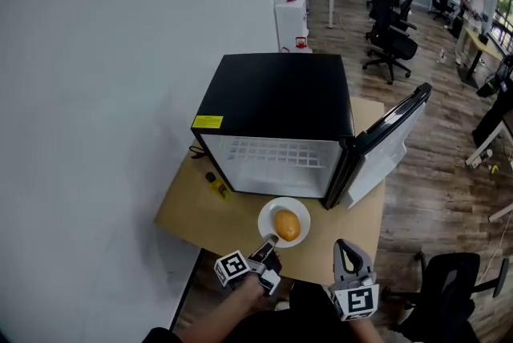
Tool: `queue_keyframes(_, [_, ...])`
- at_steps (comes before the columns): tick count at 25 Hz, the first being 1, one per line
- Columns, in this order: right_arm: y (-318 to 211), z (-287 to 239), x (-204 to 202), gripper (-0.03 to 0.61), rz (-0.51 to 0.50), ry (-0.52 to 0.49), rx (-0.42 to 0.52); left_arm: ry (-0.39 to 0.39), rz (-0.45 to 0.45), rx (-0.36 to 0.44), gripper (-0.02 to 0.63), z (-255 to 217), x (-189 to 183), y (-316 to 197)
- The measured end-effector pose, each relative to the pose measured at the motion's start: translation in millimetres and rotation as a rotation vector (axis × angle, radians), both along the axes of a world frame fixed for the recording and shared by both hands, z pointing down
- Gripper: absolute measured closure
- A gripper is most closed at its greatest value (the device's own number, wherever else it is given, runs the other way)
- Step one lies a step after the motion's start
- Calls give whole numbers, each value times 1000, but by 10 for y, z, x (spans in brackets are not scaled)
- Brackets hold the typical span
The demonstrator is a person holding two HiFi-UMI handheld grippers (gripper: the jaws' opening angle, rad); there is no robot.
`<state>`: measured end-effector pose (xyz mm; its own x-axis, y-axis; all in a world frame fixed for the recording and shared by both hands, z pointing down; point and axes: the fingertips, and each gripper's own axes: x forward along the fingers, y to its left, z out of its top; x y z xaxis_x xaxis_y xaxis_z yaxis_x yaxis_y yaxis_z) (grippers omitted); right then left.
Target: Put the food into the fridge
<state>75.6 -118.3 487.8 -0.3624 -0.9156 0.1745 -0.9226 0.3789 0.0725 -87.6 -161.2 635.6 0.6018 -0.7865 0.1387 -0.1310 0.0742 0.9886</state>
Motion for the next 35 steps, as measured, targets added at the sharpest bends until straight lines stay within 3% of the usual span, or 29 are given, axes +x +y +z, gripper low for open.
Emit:
queue_keyframes(4, [-230, 67, -41, 518, -18, -62, -25, 7, -11, 21, 592, 87, -7, -256])
queue_keyframes(10, [-649, 173, 15, 518, -26, -70, -46, 17, -25, 7, 592, 320, 76, -689])
queue_keyframes(15, [-927, 224, 253, 518, 55, -146, -53, 66, -50, 29, 592, 491, 136, -996])
queue_keyframes(25, [-1326, 512, 403, 518, 115, -116, -57, 16, -52, -7, 592, 864, 257, -1406])
queue_keyframes(35, [-1412, 641, 67, 518, 25, -79, -85, -29, -57, 17, 592, 1175, 216, -1820])
